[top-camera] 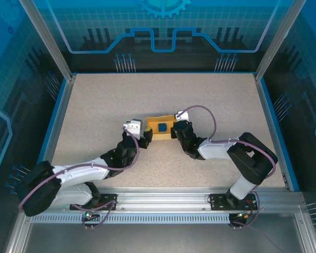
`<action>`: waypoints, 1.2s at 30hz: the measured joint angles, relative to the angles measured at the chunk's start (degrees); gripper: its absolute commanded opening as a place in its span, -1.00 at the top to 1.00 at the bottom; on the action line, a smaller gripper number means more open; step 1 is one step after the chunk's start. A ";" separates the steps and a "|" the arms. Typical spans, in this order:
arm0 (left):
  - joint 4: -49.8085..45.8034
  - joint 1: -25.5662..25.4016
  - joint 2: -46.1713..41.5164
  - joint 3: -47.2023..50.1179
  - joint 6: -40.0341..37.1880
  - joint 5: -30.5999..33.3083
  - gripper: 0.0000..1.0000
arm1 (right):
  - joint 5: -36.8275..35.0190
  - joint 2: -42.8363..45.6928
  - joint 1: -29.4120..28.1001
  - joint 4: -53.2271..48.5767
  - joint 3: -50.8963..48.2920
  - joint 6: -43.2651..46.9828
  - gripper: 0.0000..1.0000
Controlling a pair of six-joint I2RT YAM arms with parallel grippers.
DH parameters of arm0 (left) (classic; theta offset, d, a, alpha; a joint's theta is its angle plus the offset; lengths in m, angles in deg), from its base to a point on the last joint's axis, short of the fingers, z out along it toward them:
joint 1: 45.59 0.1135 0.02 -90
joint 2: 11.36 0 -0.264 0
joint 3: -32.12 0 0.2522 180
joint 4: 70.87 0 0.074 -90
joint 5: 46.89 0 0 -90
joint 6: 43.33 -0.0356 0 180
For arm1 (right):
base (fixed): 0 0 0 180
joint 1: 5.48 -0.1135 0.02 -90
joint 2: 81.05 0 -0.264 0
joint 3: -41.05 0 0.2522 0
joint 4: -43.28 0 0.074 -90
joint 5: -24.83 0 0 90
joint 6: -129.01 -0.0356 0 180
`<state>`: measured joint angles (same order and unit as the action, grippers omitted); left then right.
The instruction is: Fold the paper box
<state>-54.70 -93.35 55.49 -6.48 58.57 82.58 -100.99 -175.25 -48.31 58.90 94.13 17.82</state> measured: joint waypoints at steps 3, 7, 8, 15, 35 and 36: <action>-4.61 0.61 -2.45 -2.19 0.00 -1.05 -0.31 | 0.00 0.02 0.00 0.00 0.00 0.44 1.00; -10.71 3.43 -3.17 -6.80 0.63 -4.09 -0.32 | 0.00 0.02 0.00 0.02 -0.02 0.74 1.00; -12.61 4.50 -3.15 -8.41 1.14 -5.20 -0.32 | 0.00 0.04 0.00 0.09 -0.09 0.87 1.00; -22.45 10.36 1.64 -22.12 1.73 -12.48 -0.36 | 0.00 0.66 0.00 0.66 -1.01 1.33 1.00; -45.09 15.37 30.71 -49.05 -1.42 -36.33 -0.24 | 0.00 0.72 -0.04 2.23 -1.88 1.75 1.00; -45.38 15.37 30.73 -49.07 -1.49 -36.87 -0.24 | 0.00 0.72 -0.04 2.32 -1.95 1.77 1.00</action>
<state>-100.07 -77.99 86.22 -55.55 57.08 45.70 -100.99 -174.53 -48.35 61.22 92.18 19.59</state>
